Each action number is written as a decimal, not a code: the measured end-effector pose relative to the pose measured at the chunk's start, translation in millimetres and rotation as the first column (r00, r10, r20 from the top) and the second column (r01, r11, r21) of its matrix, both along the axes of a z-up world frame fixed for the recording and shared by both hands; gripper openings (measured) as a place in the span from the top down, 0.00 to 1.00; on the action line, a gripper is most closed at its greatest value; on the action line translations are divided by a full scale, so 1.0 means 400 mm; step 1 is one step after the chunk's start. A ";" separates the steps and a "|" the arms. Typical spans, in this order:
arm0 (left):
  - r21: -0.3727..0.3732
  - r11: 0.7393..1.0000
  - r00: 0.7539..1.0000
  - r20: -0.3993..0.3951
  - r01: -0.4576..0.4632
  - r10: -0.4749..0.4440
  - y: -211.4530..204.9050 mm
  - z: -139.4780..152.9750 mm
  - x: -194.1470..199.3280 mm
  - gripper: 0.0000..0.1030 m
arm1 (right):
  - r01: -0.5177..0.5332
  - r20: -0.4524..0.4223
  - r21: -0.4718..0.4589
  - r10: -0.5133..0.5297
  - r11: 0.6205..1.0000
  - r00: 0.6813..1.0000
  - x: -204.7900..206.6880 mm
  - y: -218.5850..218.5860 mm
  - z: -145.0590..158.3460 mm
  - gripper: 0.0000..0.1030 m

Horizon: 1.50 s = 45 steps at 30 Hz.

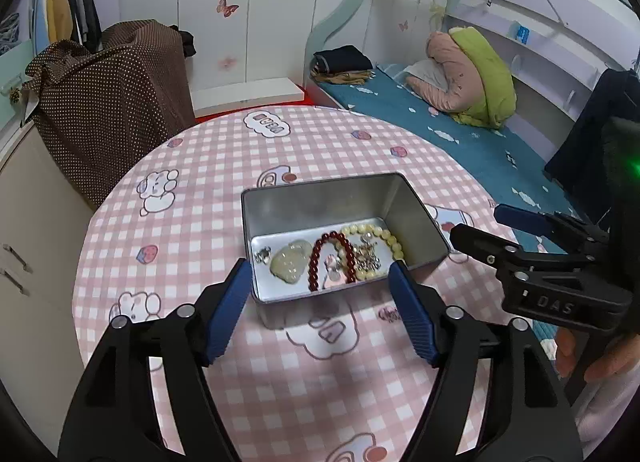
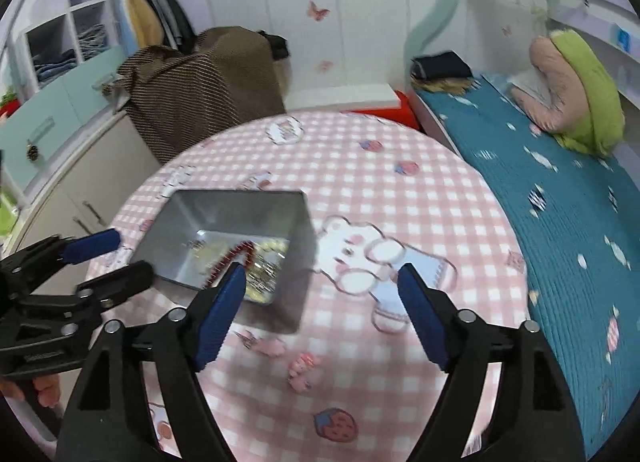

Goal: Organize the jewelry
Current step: 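Move both tools back toward the pink charms beside the box, then grasp a pink charm with the left tool while the right tool grasps a pink bear charm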

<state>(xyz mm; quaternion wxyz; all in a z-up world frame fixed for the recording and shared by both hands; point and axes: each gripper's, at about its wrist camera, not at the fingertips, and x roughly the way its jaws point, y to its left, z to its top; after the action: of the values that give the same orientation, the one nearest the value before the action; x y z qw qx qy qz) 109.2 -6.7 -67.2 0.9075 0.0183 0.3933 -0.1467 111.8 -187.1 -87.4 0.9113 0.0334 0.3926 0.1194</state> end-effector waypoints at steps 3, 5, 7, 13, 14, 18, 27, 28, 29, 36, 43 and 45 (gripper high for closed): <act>0.010 1.000 1.000 0.003 0.008 -0.008 -0.006 -0.003 -0.020 0.25 | -0.007 -0.017 -0.021 0.007 1.000 1.000 -0.017 0.000 -0.022 0.26; 0.017 1.000 1.000 0.002 0.020 -0.020 -0.011 -0.009 -0.035 0.22 | -0.021 -0.032 -0.039 0.019 0.999 0.999 -0.036 0.002 -0.046 0.26; 0.022 0.999 1.000 -0.006 0.028 -0.028 -0.014 -0.020 -0.046 0.22 | -0.028 -0.055 -0.049 0.025 0.998 0.998 -0.045 0.003 -0.072 0.26; 0.045 0.999 0.999 -0.037 0.027 -0.025 -0.028 -0.064 -0.067 0.22 | -0.066 -0.102 -0.071 0.058 0.995 0.993 -0.064 0.022 -0.129 0.37; 0.048 0.999 0.999 -0.046 0.023 -0.020 -0.029 -0.072 -0.067 0.22 | -0.079 -0.107 -0.071 0.071 0.994 0.992 -0.065 0.027 -0.136 0.42; 0.051 0.998 0.997 -0.075 0.021 -0.017 -0.032 -0.098 -0.066 0.22 | -0.111 -0.101 -0.091 0.102 0.990 0.990 -0.069 0.046 -0.147 0.52; 0.024 0.999 0.988 -0.147 -0.043 0.046 -0.051 -0.139 -0.035 0.22 | -0.181 -0.056 -0.076 0.177 0.981 0.983 -0.071 0.048 -0.150 0.76; 0.024 0.999 0.987 -0.154 -0.044 0.047 -0.058 -0.145 -0.032 0.22 | -0.181 -0.055 -0.076 0.177 0.981 0.983 -0.072 0.047 -0.150 0.76; 0.028 0.998 0.986 -0.160 -0.048 0.051 -0.067 -0.152 -0.027 0.22 | -0.180 -0.055 -0.073 0.176 0.981 0.983 -0.073 0.044 -0.150 0.76; 0.031 0.999 0.980 -0.195 -0.033 0.038 -0.130 -0.186 0.003 0.30 | -0.103 -0.040 -0.063 0.101 0.993 0.994 -0.072 -0.025 -0.136 0.76; 0.118 0.993 0.988 -0.148 -0.026 0.044 -0.196 -0.196 0.015 0.50 | -0.069 -0.030 -0.051 0.067 0.996 0.997 -0.069 -0.068 -0.130 0.76; 0.126 0.992 0.991 -0.136 0.014 0.003 -0.211 -0.196 0.008 0.69 | -0.065 -0.034 -0.048 0.063 0.997 0.997 -0.065 -0.073 -0.134 0.76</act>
<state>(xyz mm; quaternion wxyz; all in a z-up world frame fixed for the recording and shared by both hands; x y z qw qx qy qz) 112.2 -91.0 -145.5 0.8751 0.0667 0.4628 -0.1248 85.8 -216.4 -141.1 0.9011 0.0004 0.4110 0.1383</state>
